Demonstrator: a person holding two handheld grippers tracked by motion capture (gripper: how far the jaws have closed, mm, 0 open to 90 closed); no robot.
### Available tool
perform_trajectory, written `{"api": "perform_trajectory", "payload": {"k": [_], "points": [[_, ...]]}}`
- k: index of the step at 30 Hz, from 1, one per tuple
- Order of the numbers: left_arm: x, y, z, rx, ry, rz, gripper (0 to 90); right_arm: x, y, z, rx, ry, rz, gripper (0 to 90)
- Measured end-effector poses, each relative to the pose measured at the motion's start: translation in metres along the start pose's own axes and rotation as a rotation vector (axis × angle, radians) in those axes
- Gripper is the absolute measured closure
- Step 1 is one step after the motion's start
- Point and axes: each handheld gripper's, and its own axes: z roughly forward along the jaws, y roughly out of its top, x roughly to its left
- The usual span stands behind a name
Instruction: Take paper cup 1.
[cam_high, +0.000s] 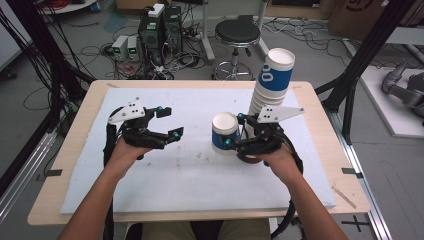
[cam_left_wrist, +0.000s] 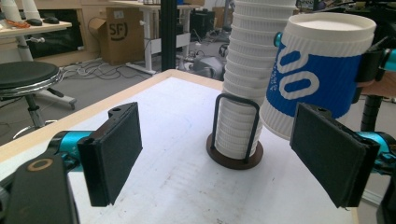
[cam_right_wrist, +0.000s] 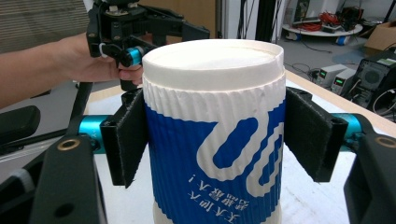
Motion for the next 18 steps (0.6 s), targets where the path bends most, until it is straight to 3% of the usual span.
{"api": "perform_trajectory", "payload": {"k": [18], "points": [[-0.0047, -0.0063, -0.0088, -0.024, -0.023, 0.001, 16.5, 0.0033, 0.0078, 0.0080, 0.028, -0.008, -0.021, 27.9]]}}
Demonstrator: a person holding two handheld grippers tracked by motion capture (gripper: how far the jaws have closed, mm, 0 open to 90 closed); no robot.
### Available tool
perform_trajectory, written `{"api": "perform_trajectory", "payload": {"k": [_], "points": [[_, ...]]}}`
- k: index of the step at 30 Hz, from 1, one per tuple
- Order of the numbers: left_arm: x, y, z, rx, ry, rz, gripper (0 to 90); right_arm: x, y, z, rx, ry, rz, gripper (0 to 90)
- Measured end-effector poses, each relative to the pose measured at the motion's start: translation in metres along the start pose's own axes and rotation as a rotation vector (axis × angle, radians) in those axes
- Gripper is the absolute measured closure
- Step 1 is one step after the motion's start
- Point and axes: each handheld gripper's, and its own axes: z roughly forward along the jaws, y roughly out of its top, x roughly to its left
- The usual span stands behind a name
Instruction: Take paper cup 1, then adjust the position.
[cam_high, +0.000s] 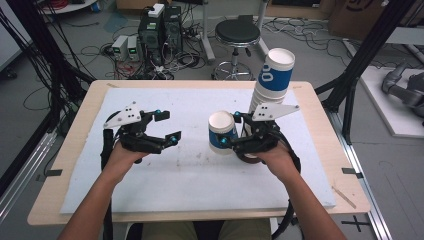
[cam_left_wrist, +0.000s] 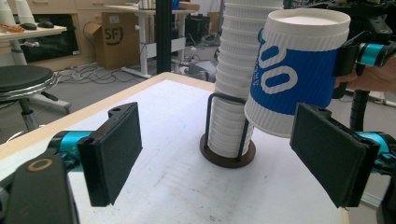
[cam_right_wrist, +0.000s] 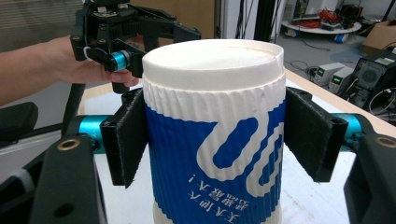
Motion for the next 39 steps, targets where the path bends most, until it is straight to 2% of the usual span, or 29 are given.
{"api": "perform_trajectory", "payload": {"k": [6, 9, 13, 18, 23, 27, 39], "points": [[-0.006, -0.005, -0.005, -0.010, -0.018, 0.004, 16.5, 0.003, 0.004, 0.003, -0.001, 0.002, -0.003, 27.8], [-0.008, -0.008, -0.007, -0.022, -0.046, 0.005, 16.5, 0.003, 0.005, 0.004, -0.004, 0.008, -0.006, 27.8], [-0.010, -0.011, -0.006, -0.042, -0.103, -0.001, 16.5, 0.003, 0.006, 0.010, -0.008, 0.018, 0.004, 27.8], [-0.015, -0.015, -0.003, -0.041, -0.122, 0.010, 15.4, 0.005, 0.006, 0.015, -0.042, 0.042, 0.015, 27.8], [-0.022, -0.017, 0.006, -0.041, -0.138, 0.024, 15.3, 0.009, 0.006, 0.020, -0.054, 0.065, 0.017, 27.8], [-0.029, -0.016, 0.015, -0.047, -0.174, 0.043, 15.3, 0.013, 0.006, 0.021, -0.054, 0.076, 0.014, 27.8], [-0.037, -0.018, 0.044, -0.042, -0.240, 0.042, 13.8, 0.017, 0.005, 0.027, -0.066, 0.124, 0.035, 27.8]]}}
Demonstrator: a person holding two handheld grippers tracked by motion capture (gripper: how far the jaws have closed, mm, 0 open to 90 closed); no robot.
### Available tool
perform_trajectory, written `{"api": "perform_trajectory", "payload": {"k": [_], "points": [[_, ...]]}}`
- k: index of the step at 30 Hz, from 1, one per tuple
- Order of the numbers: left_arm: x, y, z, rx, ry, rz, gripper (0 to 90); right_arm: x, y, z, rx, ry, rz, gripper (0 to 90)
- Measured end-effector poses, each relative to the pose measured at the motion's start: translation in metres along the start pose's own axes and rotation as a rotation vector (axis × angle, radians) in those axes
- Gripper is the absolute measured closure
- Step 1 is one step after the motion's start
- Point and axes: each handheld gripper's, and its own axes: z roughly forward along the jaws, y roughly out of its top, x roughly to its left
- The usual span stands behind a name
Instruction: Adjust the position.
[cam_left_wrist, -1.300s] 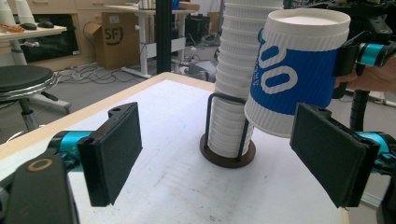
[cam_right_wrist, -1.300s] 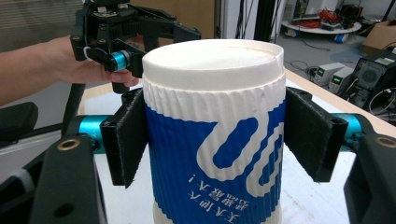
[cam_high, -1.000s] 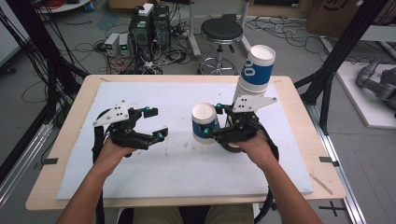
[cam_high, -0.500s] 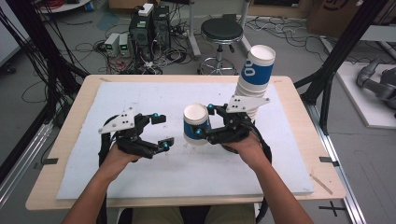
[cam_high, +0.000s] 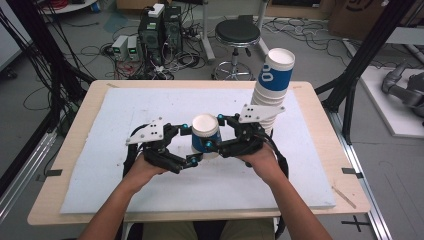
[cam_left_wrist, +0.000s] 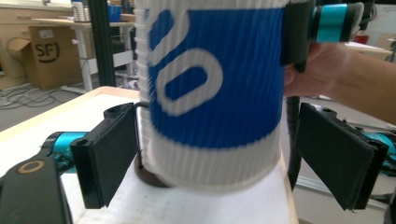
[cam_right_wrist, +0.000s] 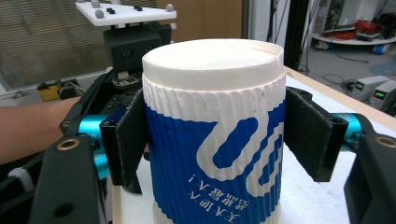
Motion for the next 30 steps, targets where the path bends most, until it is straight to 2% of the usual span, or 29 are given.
{"api": "perform_trajectory", "payload": {"k": [5, 9, 17, 21, 23, 25, 26, 28, 30], "points": [[0.000, -0.002, 0.011, 0.025, -0.015, -0.008, 13.6, 0.002, -0.002, 0.005, -0.008, 0.032, 0.014, 27.9], [0.001, -0.004, 0.011, 0.043, -0.008, -0.019, 13.9, 0.001, -0.003, 0.006, -0.003, 0.034, 0.018, 27.8], [0.003, -0.003, 0.008, 0.066, -0.023, -0.016, 23.8, -0.001, -0.006, 0.004, -0.005, 0.039, 0.035, 28.0], [0.004, -0.001, 0.005, 0.083, -0.040, -0.021, 26.9, -0.002, -0.005, 0.004, 0.010, 0.061, 0.022, 26.6], [0.004, 0.000, 0.003, 0.089, -0.047, -0.022, 27.8, -0.002, -0.004, 0.003, 0.033, 0.071, 0.011, 18.1], [0.004, 0.002, 0.002, 0.101, -0.048, -0.018, 27.9, -0.003, -0.003, 0.003, 0.047, 0.089, 0.014, 18.1], [0.004, 0.003, 0.000, 0.112, -0.051, -0.015, 28.1, -0.004, -0.002, 0.001, 0.062, 0.101, -0.005, 18.1], [0.003, 0.006, -0.001, 0.132, -0.050, -0.011, 28.1, -0.004, -0.001, 0.000, 0.066, 0.103, -0.007, 18.1], [0.003, 0.008, -0.003, 0.163, -0.051, 0.002, 28.1, -0.005, 0.005, -0.005, 0.088, 0.093, -0.031, 18.1]]}}
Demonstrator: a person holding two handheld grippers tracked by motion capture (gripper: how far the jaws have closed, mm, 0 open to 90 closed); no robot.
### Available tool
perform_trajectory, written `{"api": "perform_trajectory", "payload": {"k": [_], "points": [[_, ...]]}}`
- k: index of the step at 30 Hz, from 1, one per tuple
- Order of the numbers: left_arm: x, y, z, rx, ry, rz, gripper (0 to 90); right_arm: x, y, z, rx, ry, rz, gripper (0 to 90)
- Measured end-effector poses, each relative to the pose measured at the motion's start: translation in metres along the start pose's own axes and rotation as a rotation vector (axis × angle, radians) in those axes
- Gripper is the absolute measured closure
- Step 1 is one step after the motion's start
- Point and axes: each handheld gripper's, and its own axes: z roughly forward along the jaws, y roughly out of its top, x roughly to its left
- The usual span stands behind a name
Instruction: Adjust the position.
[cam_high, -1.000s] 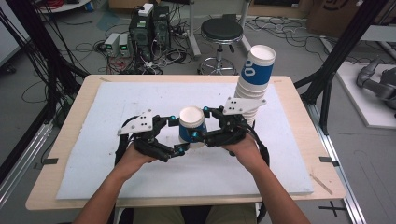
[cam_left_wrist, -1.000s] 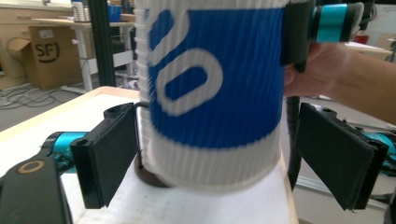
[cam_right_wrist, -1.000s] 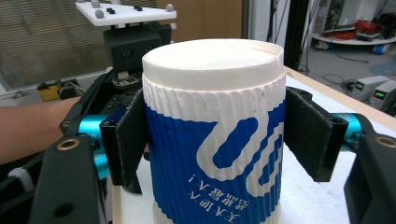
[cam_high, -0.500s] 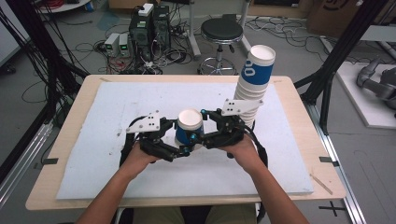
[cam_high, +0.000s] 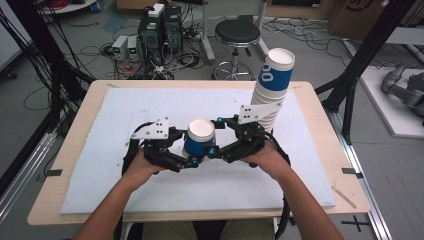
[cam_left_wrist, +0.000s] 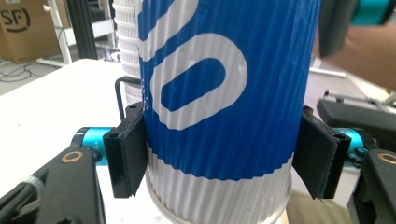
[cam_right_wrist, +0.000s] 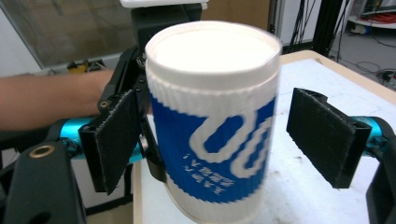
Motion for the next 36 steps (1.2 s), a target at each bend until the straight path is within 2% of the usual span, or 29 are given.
{"api": "perform_trajectory", "payload": {"k": [2, 5, 6, 8, 10, 11, 12, 13, 14, 15, 17, 21, 22, 23, 24, 27, 32, 34, 36], "points": [[-0.001, 0.002, -0.001, 0.034, 0.001, 0.010, 28.1, 0.000, 0.002, -0.001, 0.003, -0.003, -0.016, 18.1], [-0.001, 0.005, -0.002, 0.076, 0.000, 0.013, 28.1, 0.001, 0.011, -0.007, 0.052, 0.007, -0.044, 18.1], [-0.001, 0.006, -0.002, 0.092, -0.001, 0.019, 28.0, 0.001, 0.017, -0.008, 0.090, 0.010, -0.069, 18.1], [-0.001, 0.008, -0.002, 0.117, 0.003, 0.024, 28.0, 0.001, 0.020, -0.009, 0.105, 0.017, -0.084, 18.1], [0.000, 0.010, -0.002, 0.137, 0.000, 0.030, 28.0, 0.002, 0.029, -0.007, 0.167, 0.016, -0.112, 18.1], [-0.001, 0.011, -0.002, 0.142, -0.001, 0.027, 28.0, 0.002, 0.029, -0.007, 0.167, 0.016, -0.112, 18.1], [-0.001, 0.012, -0.001, 0.165, -0.003, 0.043, 28.0, 0.002, 0.030, -0.005, 0.175, 0.014, -0.131, 18.1], [-0.001, 0.013, -0.001, 0.176, -0.004, 0.044, 28.0, 0.002, 0.032, -0.003, 0.215, 0.017, -0.131, 18.1], [-0.002, 0.014, 0.000, 0.208, -0.006, 0.063, 27.8, 0.001, 0.034, 0.002, 0.251, 0.020, -0.159, 18.1], [-0.002, 0.014, 0.000, 0.208, -0.006, 0.063, 27.8, 0.001, 0.034, 0.002, 0.251, 0.020, -0.159, 18.1], [-0.004, 0.015, 0.001, 0.225, -0.014, 0.074, 27.8, 0.002, 0.034, 0.007, 0.285, 0.024, -0.167, 18.1], [-0.006, 0.015, 0.003, 0.256, -0.025, 0.088, 27.8, 0.003, 0.030, 0.020, 0.352, 0.068, -0.172, 18.1], [-0.006, 0.015, 0.004, 0.259, -0.026, 0.089, 27.8, 0.004, 0.029, 0.025, 0.382, 0.086, -0.168, 18.5], [-0.007, 0.015, 0.004, 0.263, -0.028, 0.095, 27.8, 0.004, 0.029, 0.025, 0.382, 0.086, -0.168, 18.5], [-0.007, 0.015, 0.004, 0.264, -0.031, 0.096, 27.8, 0.003, 0.028, 0.029, 0.395, 0.096, -0.175, 23.4], [-0.007, 0.015, 0.006, 0.270, -0.037, 0.108, 27.7, 0.001, 0.027, 0.033, 0.414, 0.116, -0.173, 28.2], [-0.007, 0.015, 0.007, 0.276, -0.042, 0.104, 27.4, 0.001, 0.027, 0.033, 0.428, 0.128, -0.158, 29.0], [-0.007, 0.014, 0.006, 0.259, -0.044, 0.104, 24.4, 0.000, 0.027, 0.032, 0.422, 0.128, -0.150, 28.6], [-0.006, 0.010, 0.005, 0.201, -0.036, 0.097, 22.8, 0.000, 0.027, 0.031, 0.416, 0.128, -0.140, 28.4]]}}
